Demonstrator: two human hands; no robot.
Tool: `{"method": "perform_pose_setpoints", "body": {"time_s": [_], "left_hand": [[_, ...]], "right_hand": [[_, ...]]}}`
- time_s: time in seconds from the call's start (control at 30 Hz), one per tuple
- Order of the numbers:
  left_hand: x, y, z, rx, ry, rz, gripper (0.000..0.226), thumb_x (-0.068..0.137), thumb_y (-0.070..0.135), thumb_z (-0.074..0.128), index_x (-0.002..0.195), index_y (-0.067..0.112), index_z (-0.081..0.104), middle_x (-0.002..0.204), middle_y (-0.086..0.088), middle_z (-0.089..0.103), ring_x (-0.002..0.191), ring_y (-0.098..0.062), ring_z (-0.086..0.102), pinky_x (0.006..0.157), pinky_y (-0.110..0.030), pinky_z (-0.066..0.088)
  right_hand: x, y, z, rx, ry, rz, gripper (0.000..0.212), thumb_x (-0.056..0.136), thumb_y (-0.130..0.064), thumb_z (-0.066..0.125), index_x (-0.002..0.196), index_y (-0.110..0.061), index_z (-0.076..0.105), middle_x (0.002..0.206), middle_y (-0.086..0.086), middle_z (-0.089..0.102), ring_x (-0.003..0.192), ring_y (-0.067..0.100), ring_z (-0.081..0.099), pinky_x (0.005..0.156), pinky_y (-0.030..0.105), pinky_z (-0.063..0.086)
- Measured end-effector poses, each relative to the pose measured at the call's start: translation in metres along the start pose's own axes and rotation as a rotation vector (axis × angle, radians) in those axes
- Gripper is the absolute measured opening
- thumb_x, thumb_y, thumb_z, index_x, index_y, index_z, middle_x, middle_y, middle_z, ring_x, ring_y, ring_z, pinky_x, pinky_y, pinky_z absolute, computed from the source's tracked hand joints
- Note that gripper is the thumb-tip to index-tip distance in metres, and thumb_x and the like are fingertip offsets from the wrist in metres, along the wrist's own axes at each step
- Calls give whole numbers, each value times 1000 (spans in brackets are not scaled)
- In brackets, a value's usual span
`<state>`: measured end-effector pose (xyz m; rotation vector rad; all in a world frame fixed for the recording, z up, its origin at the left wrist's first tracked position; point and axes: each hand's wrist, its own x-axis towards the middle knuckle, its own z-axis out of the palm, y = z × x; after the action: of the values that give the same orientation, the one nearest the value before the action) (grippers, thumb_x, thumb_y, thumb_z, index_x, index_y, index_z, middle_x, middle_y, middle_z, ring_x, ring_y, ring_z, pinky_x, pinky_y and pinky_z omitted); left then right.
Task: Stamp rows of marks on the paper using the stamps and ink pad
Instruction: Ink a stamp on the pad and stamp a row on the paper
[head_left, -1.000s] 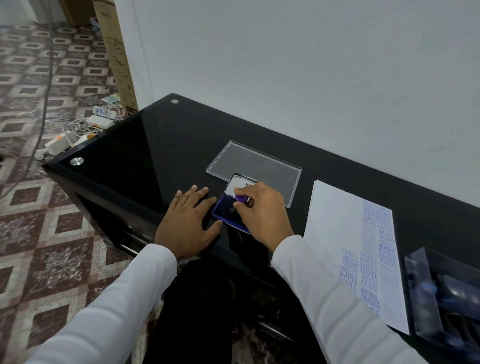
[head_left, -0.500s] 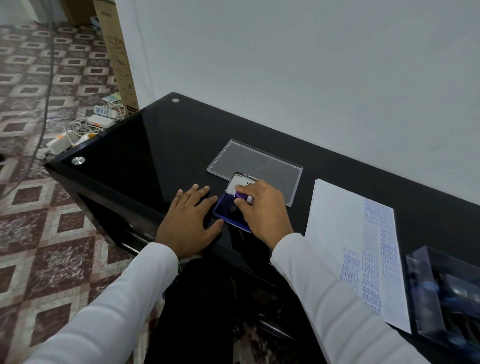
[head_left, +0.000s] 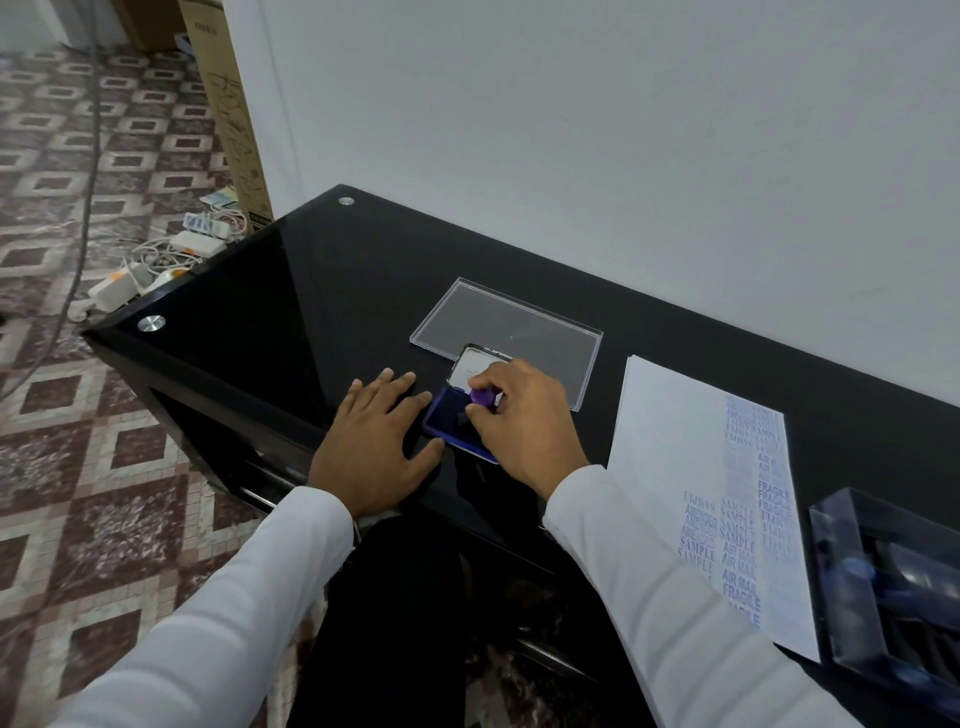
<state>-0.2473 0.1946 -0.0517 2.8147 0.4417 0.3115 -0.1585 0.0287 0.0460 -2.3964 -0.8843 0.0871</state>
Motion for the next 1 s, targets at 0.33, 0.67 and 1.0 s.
{"method": "perform_pose_setpoints", "body": {"time_s": [0.33, 0.67, 1.0], "left_hand": [[0, 0, -1, 1, 0, 1, 72, 89, 70, 37, 149, 32, 42, 163, 2, 29, 153, -20, 15, 125, -48, 7], [-1, 1, -2, -14, 12, 4, 73, 87, 70, 36, 149, 31, 44, 162, 2, 31, 153, -20, 17, 125, -48, 9], [-1, 0, 0, 2, 16, 1, 72, 88, 70, 37, 150, 33, 42, 163, 3, 30, 153, -19, 16, 125, -45, 5]], "right_hand": [[0, -1, -4, -22, -12, -45, 25, 95, -19, 65, 118, -13, 71, 118, 8, 66, 107, 23, 62, 96, 31, 50], [4, 4, 3, -9, 2, -22, 32, 94, -23, 67, 125, -19, 68, 125, 3, 64, 114, 19, 59, 103, 31, 47], [5, 10, 8, 27, 11, -3, 28, 89, -24, 72, 117, -24, 70, 115, -3, 64, 93, 12, 62, 91, 31, 55]]}}
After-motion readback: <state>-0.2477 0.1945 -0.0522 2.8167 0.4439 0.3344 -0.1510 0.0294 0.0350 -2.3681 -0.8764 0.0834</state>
